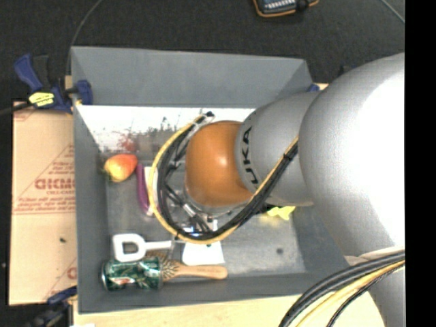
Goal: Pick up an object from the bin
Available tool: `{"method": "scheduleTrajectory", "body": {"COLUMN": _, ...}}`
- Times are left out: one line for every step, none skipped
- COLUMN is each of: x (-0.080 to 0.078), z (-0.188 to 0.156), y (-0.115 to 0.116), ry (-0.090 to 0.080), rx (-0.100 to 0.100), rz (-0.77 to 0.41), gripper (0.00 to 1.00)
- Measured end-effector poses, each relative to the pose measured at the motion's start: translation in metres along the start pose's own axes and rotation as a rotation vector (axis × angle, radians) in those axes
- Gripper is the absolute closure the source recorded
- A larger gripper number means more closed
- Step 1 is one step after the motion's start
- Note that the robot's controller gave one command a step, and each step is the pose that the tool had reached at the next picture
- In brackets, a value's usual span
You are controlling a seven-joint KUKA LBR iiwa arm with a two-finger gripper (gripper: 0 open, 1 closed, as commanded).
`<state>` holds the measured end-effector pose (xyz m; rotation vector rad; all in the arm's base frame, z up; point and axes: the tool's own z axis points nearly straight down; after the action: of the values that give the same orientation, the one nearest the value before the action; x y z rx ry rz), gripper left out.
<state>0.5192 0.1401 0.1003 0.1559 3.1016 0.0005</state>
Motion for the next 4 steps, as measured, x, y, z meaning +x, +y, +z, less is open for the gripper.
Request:
{"method": "scheduleTrajectory", "body": {"x": -0.01, "z": 0.026, "y": 0.005, "ry": -0.002, "rx": -0.001, "rz": -0.085, "gripper": 0.0}}
{"method": "scheduleTrajectory", "body": {"x": 0.012, "z": 0.027, "y": 0.05, "ry": 0.0, "rx": 0.013, "rz": -0.163, "gripper": 1.0}}
{"method": "scheduleTrajectory", "body": {"x": 0.012, "z": 0.027, "y": 0.049, "ry": 0.0, "rx": 0.013, "rz": -0.162, "gripper": 1.0}}
{"method": "scheduleTrajectory", "body": {"x": 0.01, "z": 0.015, "y": 0.049, "ry": -0.003, "rx": 0.011, "rz": -0.16, "gripper": 1.0}}
